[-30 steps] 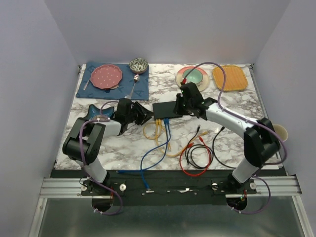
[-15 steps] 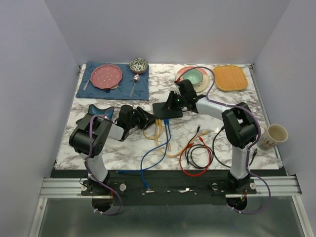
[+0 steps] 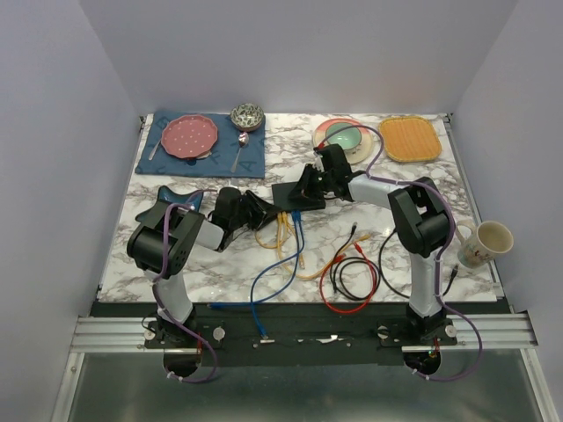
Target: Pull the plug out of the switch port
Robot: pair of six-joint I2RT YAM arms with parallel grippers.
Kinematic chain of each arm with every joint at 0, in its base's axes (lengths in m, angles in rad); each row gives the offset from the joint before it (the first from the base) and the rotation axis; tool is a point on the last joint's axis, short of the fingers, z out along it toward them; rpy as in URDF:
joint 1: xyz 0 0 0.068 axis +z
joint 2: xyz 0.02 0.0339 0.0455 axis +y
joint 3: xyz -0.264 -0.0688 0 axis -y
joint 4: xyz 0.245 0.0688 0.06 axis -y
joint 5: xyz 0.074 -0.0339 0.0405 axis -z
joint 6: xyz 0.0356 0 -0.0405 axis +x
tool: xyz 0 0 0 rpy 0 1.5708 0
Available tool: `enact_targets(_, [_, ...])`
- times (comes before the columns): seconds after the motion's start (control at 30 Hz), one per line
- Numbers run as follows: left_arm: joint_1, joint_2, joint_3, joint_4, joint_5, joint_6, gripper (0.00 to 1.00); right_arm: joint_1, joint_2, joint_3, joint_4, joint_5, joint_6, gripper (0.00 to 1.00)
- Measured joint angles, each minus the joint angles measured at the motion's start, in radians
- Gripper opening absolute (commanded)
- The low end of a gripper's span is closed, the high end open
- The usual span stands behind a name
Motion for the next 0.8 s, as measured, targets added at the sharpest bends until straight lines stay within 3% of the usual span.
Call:
enact_targets(0.47, [-0.085,0.015,-0.023,0.069,-0.172,0.086,0.4,-0.006,0.011,-0.007,0.037,-0.024,0.037,0.18])
enact_targets(0.8, [-0.093,0.058,-0.049,0.18,-0.194,0.061,0.31,-0.011,0.019,-0.018,0.07,-0.042,0.049,0.17])
